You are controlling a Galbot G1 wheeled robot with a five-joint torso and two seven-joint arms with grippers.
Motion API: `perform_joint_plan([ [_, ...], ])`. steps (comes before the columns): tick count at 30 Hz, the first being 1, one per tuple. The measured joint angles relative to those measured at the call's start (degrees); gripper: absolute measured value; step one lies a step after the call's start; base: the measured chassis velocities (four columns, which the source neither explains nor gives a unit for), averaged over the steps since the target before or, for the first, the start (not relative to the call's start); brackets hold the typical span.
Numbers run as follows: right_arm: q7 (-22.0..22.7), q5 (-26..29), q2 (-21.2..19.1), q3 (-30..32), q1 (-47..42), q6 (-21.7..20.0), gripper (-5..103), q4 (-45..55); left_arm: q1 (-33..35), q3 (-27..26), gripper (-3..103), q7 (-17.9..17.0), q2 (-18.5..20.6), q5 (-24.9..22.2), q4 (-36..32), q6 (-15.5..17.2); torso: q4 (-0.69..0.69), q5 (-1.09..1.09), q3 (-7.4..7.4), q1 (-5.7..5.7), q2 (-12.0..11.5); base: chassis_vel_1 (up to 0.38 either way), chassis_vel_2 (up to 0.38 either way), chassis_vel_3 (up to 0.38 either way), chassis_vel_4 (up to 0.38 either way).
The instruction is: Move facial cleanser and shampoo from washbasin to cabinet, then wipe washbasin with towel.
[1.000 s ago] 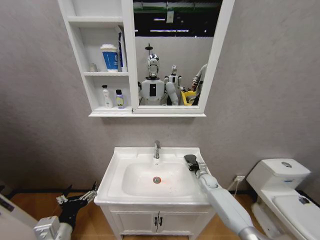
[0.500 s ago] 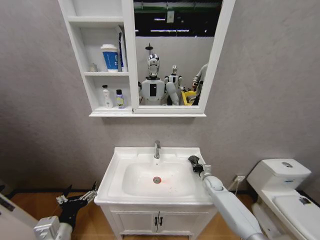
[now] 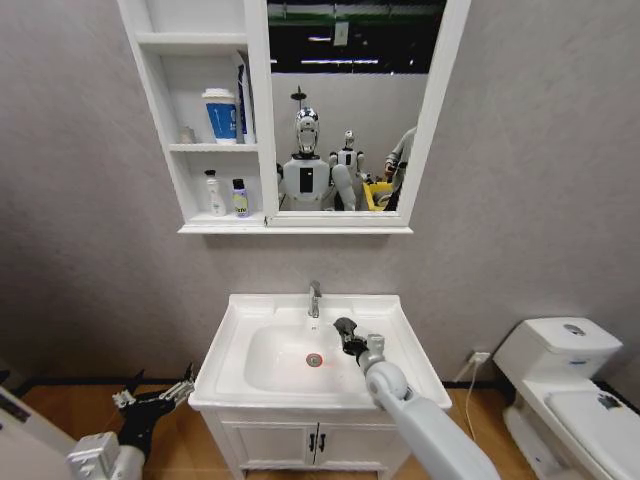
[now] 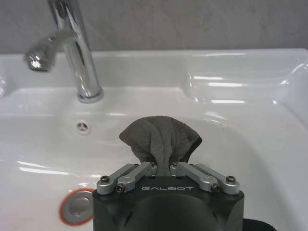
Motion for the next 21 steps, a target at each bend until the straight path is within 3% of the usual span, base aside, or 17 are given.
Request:
perform_joint_plan([
  [3,-0.06,-3.17,-0.99,-0.07,0.24,0.79,7,-3.99,0.0,0.0,100,0.0,0.0,0.0,0.0,0.0,0.0,0.0,0.0,0.0,0.0,0.0,0.0,0.0,0.0],
  [7,0.13,-3.32,-2.26,-0.12,0.42,0.51,7,-5.12,0.0,0.0,100,0.0,0.0,0.0,0.0,0.0,0.0,0.0,0.0,0.0,0.0,0.0,0.0,0.0,0.0],
  [14,1.86,1.16,-1.92,-3.92,3.53,-1.77,7,-9.12,0.0,0.0,100,0.0,0.0,0.0,0.0,0.0,0.0,-0.02,-0.01,-0.02,0.01,0.0,0.0,0.0,0.0],
  [21,2.23,10.08,2.56,-9.03,9.97,-3.87,7,-15.03,0.0,0.0,100,0.0,0.0,0.0,0.0,-0.01,-0.01,-0.01,0.01,-0.01,0.0,0.0,0.0,0.0,0.0],
])
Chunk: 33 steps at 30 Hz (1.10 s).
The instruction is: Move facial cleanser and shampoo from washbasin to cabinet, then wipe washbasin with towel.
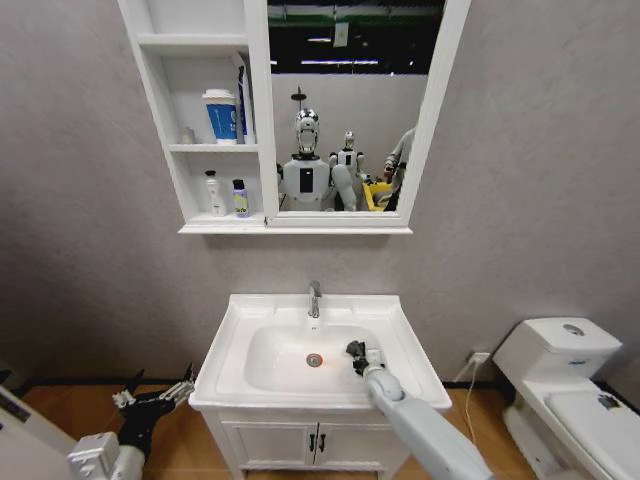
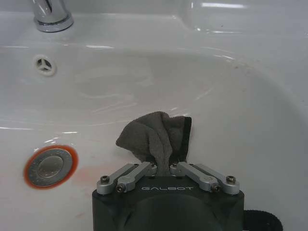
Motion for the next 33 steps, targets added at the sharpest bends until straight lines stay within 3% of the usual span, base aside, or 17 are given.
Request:
perform_joint_plan([
  [2,0.0,3.41,2.12,-1.73,2.13,-0.59,7,-1.85,0.0,0.0,100,0.0,0.0,0.0,0.0,0.0,0.0,-0.01,0.0,0.0,0.0,0.0,0.0,0.0,0.0],
  [9,-1.77,5.67,7.73,-3.07,4.63,-0.76,7,-6.18,0.0,0.0,100,0.0,0.0,0.0,0.0,0.0,0.01,0.0,0.0,0.0,0.0,0.0,0.0,0.0,0.0],
  [21,-9.02,3.69,14.64,-4.72,5.34,2.07,7,-9.52,0.0,0.0,100,0.0,0.0,0.0,0.0,0.01,0.03,0.01,0.0,0.01,0.0,0.0,0.0,0.0,0.0],
  [25,-9.24,1.78,14.32,-4.38,4.58,2.51,7,-8.84,0.0,0.0,100,0.0,0.0,0.0,0.0,0.0,0.03,0.01,-0.01,0.0,0.0,0.0,0.0,0.0,0.0],
  [33,-8.65,-7.73,7.93,1.3,-0.53,2.72,7,-6.22,0.0,0.0,100,0.0,0.01,0.0,0.0,0.01,0.03,0.01,-0.03,0.01,0.01,0.0,0.0,0.0,0.0],
])
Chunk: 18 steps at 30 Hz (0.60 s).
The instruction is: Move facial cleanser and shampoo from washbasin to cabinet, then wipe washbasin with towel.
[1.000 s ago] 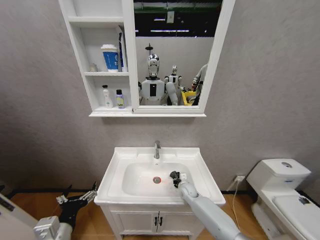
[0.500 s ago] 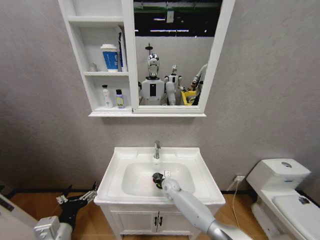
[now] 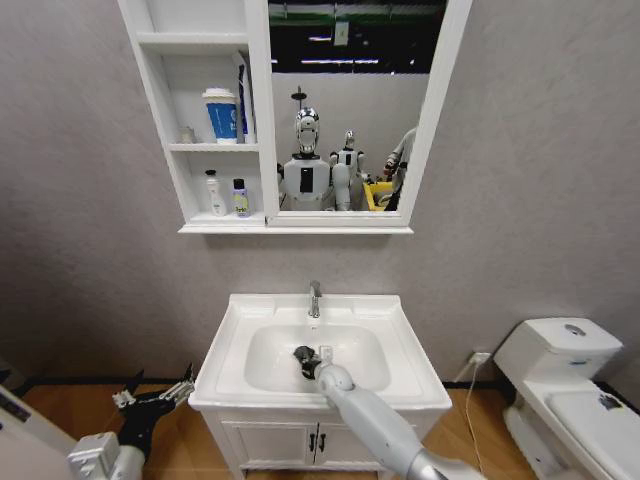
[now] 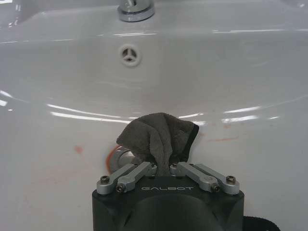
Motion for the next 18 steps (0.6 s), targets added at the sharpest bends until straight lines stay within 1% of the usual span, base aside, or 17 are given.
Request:
perform_joint_plan([
  [1,-0.07,-1.91,-1.28,1.35,-1.04,0.36,7,1.15,0.0,0.0,100,0.0,0.0,0.0,0.01,0.0,0.0,-0.02,0.0,0.0,0.0,0.0,0.0,0.0,0.0],
  [3,-0.26,-2.72,-2.58,2.3,-1.89,0.62,7,2.26,0.0,0.0,100,0.0,0.0,0.0,0.01,0.0,-0.01,-0.02,0.0,0.0,0.0,0.0,0.0,0.0,0.0],
  [7,-0.44,-2.17,-2.8,2.38,-1.89,0.67,7,2.19,0.0,0.0,100,0.0,0.0,0.0,0.01,0.0,-0.02,-0.02,0.01,0.0,0.0,0.0,0.0,0.0,0.0],
  [9,-0.01,3.24,-1.38,1.06,-0.64,-0.56,7,1.27,0.0,0.0,100,0.0,0.0,0.0,0.0,0.0,-0.04,0.01,0.03,0.0,0.0,0.0,0.0,0.0,0.0],
  [10,-0.01,3.24,-1.38,1.06,-0.64,-0.56,7,1.27,0.0,0.0,100,0.0,0.0,0.0,0.0,0.0,-0.04,0.01,0.03,0.0,0.0,0.0,0.0,0.0,0.0],
  [11,0.83,6.97,-0.15,-0.19,0.46,-1.46,7,0.89,0.0,0.0,100,0.0,0.0,0.0,0.0,0.0,-0.04,0.04,0.05,0.0,-0.01,0.0,0.0,0.0,0.0],
  [12,0.83,6.97,-0.15,-0.19,0.46,-1.46,7,0.89,0.0,0.0,100,0.0,0.0,0.0,0.0,0.0,-0.04,0.04,0.05,0.0,-0.01,0.0,0.0,0.0,0.0],
  [15,2.54,13.33,3.3,-2.83,4.55,-3.24,7,-1.14,0.0,0.0,100,0.0,0.0,0.0,0.01,0.0,-0.02,0.02,0.05,0.0,-0.01,0.0,0.0,0.0,0.0],
  [16,2.54,13.33,3.3,-2.83,4.55,-3.24,7,-1.14,0.0,0.0,100,0.0,0.0,0.0,0.01,0.0,-0.02,0.02,0.05,0.0,-0.01,0.0,0.0,0.0,0.0],
  [17,2.96,15.17,4.65,-3.64,5.96,-3.67,7,-2.49,0.0,0.0,100,0.0,0.0,0.0,0.01,0.0,-0.02,0.02,0.05,0.0,-0.02,0.0,0.0,0.0,0.0],
  [18,3.07,15.87,5.32,-3.9,6.49,-3.84,7,-3.24,0.0,0.0,100,0.0,0.0,0.0,0.01,0.0,-0.02,0.01,0.05,0.01,-0.02,0.0,0.0,0.0,0.0],
])
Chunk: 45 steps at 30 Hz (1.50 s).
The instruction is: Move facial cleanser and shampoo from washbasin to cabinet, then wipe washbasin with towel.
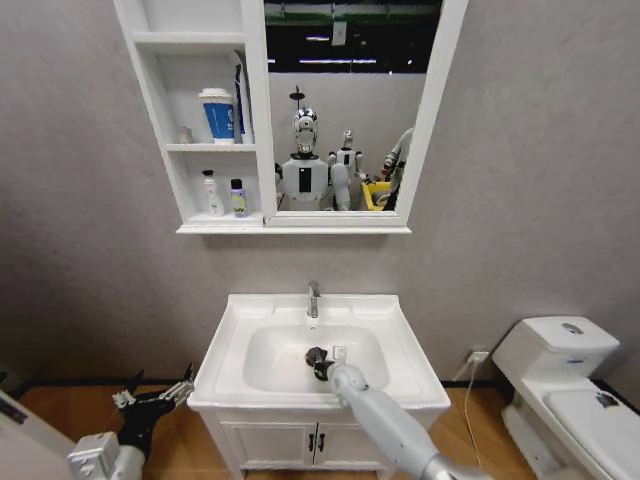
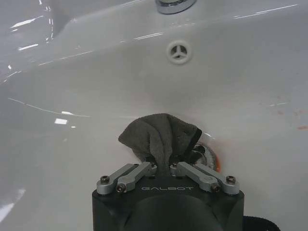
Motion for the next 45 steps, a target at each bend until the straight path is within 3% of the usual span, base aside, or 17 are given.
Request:
perform_joint_plan([
  [6,0.37,-0.23,1.92,0.07,0.61,-0.27,7,-2.22,0.0,0.0,100,0.0,0.0,0.0,0.0,0.0,0.01,0.0,-0.01,0.0,0.0,0.0,0.0,0.0,0.0],
  [13,-0.21,-7.16,-4.74,4.98,-3.9,0.87,7,2.96,0.0,0.0,100,0.0,0.0,0.0,0.0,0.0,-0.01,0.01,-0.01,-0.01,0.0,0.0,0.0,0.0,0.0],
  [16,-0.89,-8.69,-10.17,8.11,-6.23,1.26,7,7.34,0.0,0.0,100,0.0,0.0,0.0,0.0,0.0,-0.02,0.01,-0.02,-0.01,0.0,0.0,0.0,0.0,0.0],
  [22,-1.98,-10.96,-13.7,9.99,-6.97,1.92,7,10.52,0.0,0.0,100,0.0,0.0,0.0,0.0,0.0,-0.03,-0.02,-0.02,-0.01,0.01,0.0,0.0,0.0,0.0],
  [32,-3.88,-5.36,-4.31,4.32,-1.53,1.86,7,0.29,0.0,0.0,100,0.0,0.0,0.0,0.0,0.0,0.0,-0.02,-0.02,-0.01,0.0,0.0,0.0,0.0,0.0],
  [36,-4.04,-4.75,-2.68,3.45,-0.94,1.85,7,-0.43,0.0,0.0,100,0.0,0.0,0.0,0.0,0.0,0.0,-0.01,-0.02,-0.01,0.0,0.0,0.0,0.0,0.0],
  [41,-6.31,-1.49,3.68,0.37,0.11,2.57,7,-1.64,0.0,0.0,100,0.0,0.0,0.0,0.0,0.0,0.02,-0.02,-0.02,-0.01,0.01,0.0,0.0,0.0,0.0],
  [45,-6.89,-2.07,5.73,0.33,0.17,3.25,7,-3.1,0.0,0.0,100,0.0,0.0,0.0,0.0,0.0,0.03,0.0,-0.02,-0.01,0.01,0.0,0.0,0.0,0.0],
])
